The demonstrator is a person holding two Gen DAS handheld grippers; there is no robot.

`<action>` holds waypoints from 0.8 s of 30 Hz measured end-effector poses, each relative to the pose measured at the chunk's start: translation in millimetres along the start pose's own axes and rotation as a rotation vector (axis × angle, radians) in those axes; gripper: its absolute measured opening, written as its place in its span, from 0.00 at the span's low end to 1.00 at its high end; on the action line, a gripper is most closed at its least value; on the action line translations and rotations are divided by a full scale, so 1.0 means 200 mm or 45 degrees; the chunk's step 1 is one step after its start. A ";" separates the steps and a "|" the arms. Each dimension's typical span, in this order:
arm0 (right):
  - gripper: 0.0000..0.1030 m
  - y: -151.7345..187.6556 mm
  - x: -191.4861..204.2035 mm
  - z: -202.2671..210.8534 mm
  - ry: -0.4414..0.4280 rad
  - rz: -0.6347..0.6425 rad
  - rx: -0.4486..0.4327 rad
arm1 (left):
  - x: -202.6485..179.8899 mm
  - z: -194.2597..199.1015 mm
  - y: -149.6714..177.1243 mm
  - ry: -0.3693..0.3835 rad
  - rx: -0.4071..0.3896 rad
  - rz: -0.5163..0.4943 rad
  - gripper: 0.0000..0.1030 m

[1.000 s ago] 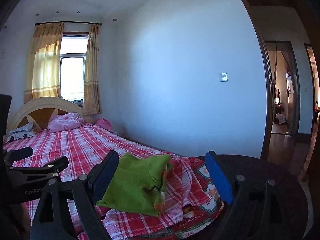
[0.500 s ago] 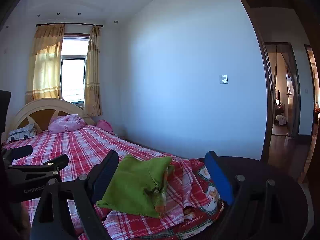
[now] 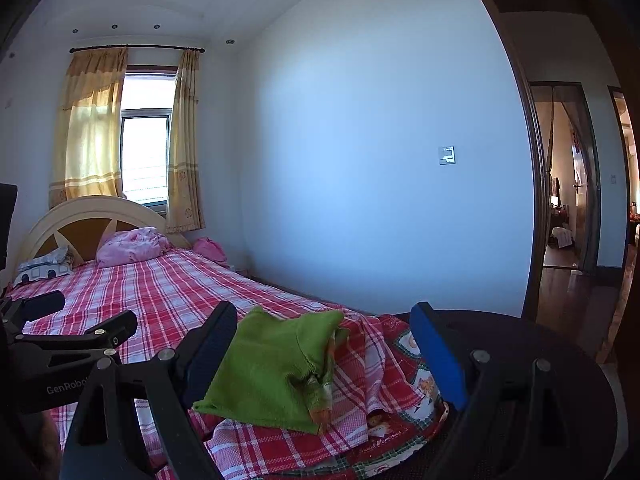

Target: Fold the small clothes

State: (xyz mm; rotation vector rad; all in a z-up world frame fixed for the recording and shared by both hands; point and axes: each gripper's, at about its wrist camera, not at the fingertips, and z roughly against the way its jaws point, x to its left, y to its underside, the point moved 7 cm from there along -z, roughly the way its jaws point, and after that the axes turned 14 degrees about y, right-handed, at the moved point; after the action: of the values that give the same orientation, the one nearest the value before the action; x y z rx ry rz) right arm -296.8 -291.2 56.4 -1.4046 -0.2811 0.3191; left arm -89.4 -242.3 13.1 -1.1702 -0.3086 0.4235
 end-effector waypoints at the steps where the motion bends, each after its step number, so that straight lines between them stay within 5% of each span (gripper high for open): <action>1: 0.86 0.00 0.00 0.00 0.000 0.000 0.001 | 0.00 0.00 0.00 0.003 -0.001 0.002 1.00; 24: 0.86 0.01 0.00 -0.02 -0.003 0.012 0.008 | 0.00 -0.01 -0.01 -0.039 -0.013 -0.004 1.00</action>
State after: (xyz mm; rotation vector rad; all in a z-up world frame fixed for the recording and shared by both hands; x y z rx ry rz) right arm -295.6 -294.6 54.7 -1.4000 -0.2752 0.3291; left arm -88.4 -245.1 14.3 -1.1735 -0.3393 0.4376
